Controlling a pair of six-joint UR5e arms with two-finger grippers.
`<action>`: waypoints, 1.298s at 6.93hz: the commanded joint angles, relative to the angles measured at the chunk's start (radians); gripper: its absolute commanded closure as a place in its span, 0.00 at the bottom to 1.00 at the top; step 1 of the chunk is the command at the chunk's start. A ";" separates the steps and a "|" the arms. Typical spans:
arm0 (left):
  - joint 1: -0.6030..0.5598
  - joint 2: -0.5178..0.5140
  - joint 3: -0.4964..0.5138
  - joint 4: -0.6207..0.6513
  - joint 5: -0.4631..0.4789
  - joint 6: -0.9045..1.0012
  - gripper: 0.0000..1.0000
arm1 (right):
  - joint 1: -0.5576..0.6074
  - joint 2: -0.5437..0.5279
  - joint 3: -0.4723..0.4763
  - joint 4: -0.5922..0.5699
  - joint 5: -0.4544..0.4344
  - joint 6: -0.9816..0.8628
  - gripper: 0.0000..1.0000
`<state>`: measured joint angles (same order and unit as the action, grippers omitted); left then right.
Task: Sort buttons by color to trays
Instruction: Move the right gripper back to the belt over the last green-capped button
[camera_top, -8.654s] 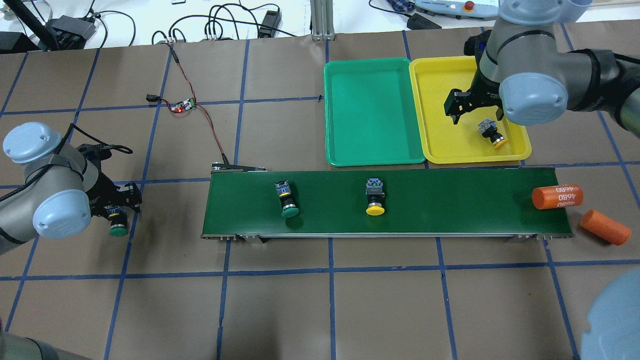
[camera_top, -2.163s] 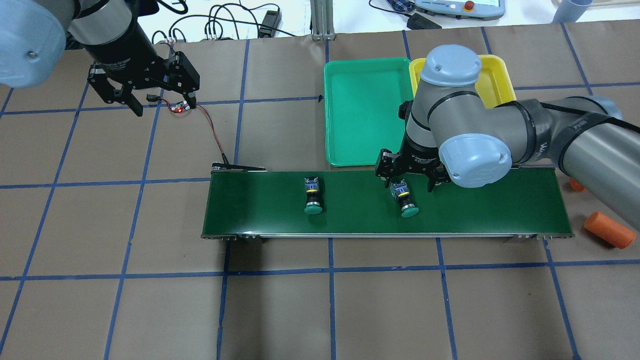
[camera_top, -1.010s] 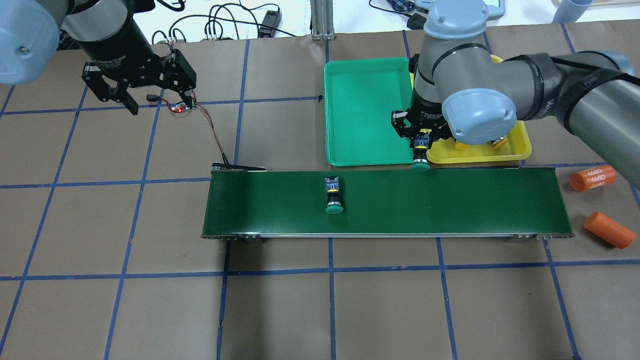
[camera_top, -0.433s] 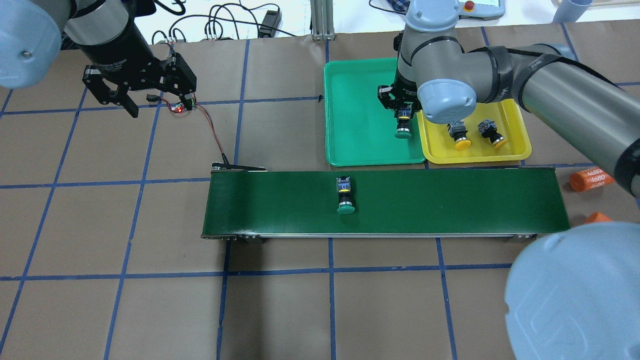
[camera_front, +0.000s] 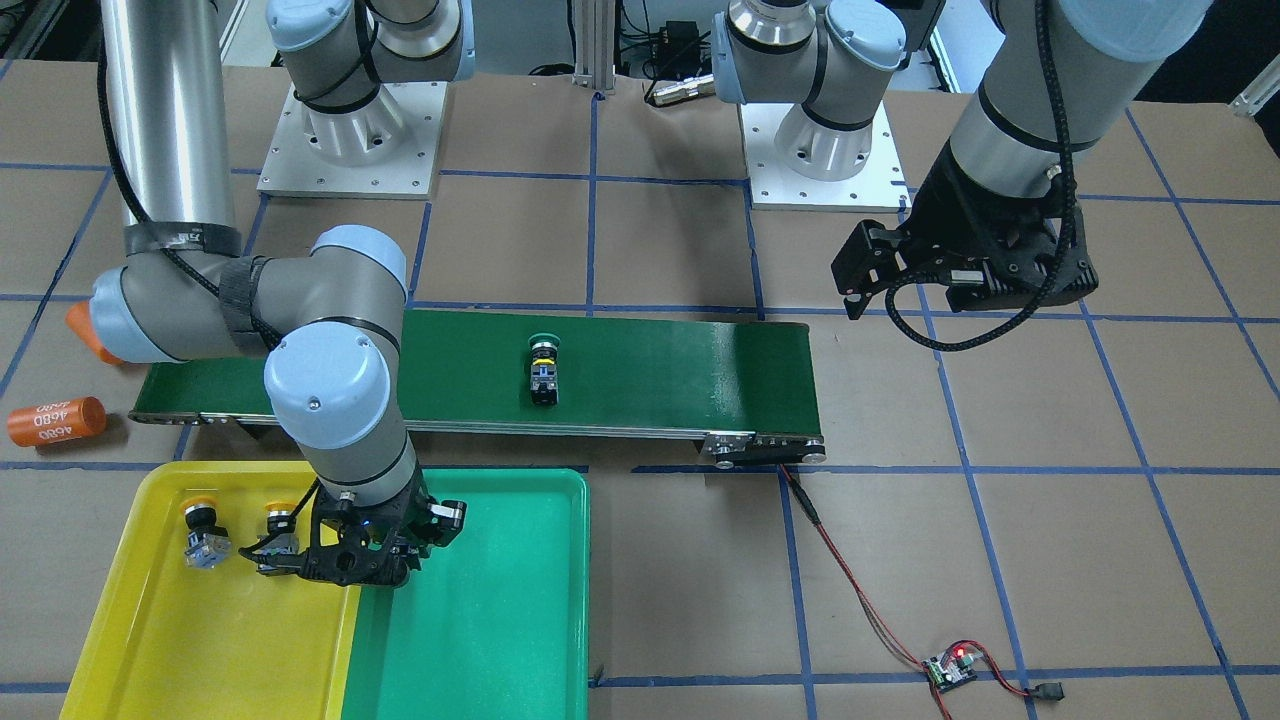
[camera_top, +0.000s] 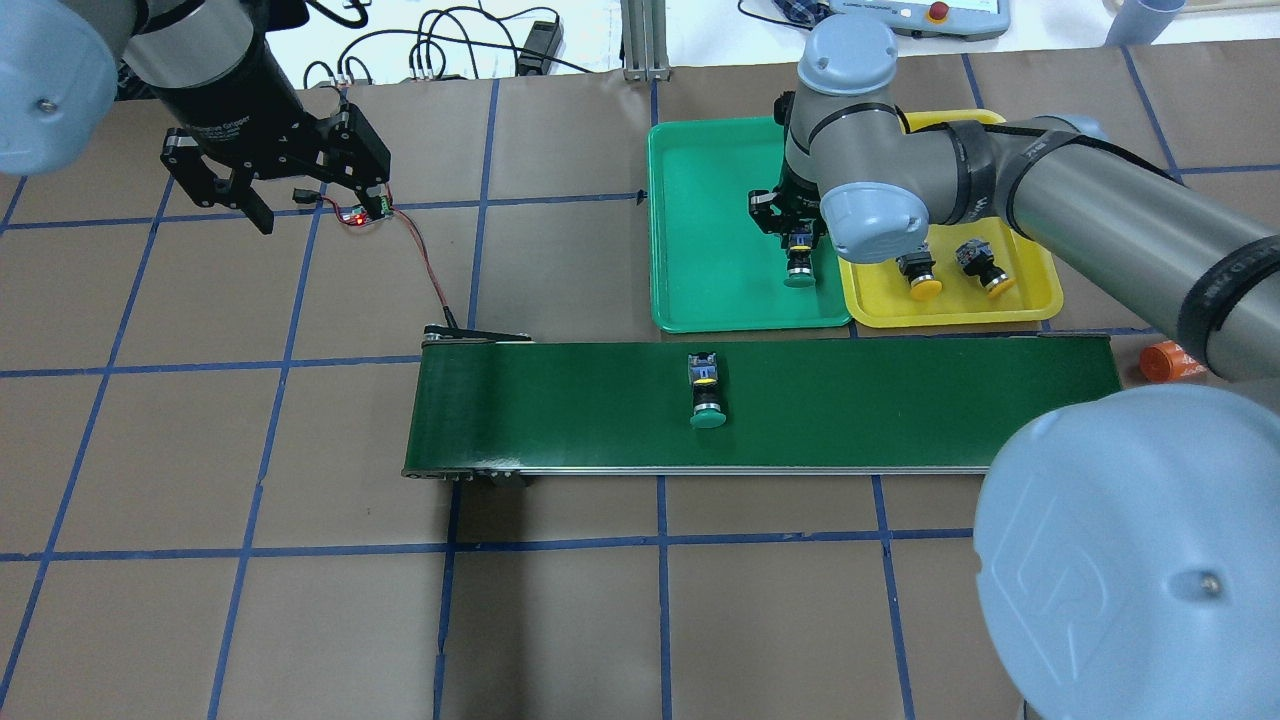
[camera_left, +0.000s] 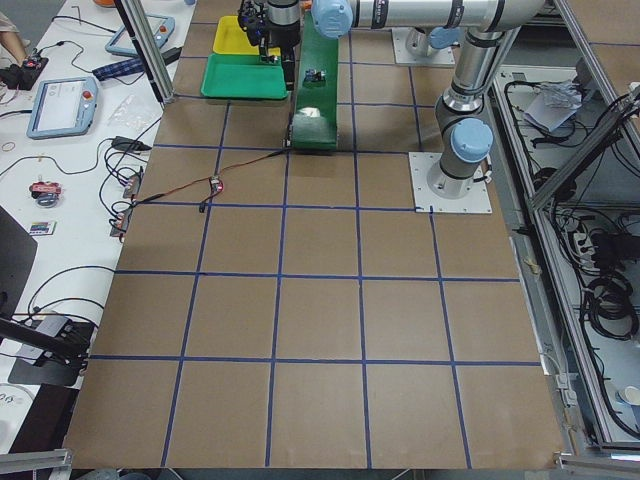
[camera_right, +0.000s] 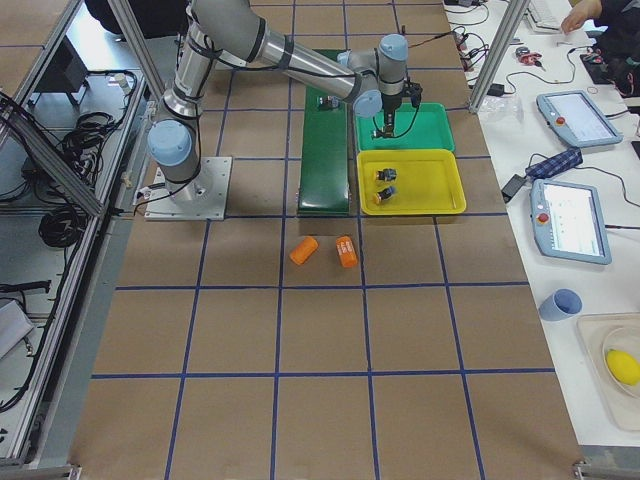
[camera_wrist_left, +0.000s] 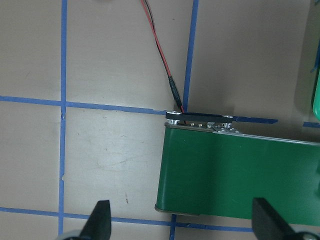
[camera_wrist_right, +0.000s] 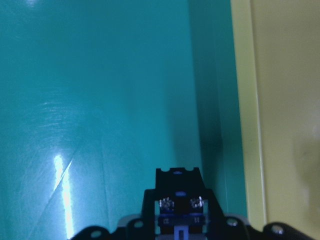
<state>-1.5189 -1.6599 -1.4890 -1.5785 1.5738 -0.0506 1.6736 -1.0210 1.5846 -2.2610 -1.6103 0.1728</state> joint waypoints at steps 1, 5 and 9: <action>0.000 0.002 0.001 -0.002 0.000 0.000 0.00 | -0.005 0.006 0.005 -0.052 0.000 -0.015 0.00; 0.000 0.002 0.006 0.000 0.000 0.000 0.00 | -0.032 -0.111 0.011 0.058 -0.016 -0.012 0.00; 0.026 0.002 0.004 0.000 -0.003 -0.002 0.00 | -0.061 -0.327 0.014 0.464 -0.020 0.000 0.00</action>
<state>-1.4940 -1.6593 -1.4828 -1.5774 1.5701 -0.0521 1.6142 -1.2823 1.5971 -1.9164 -1.6292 0.1662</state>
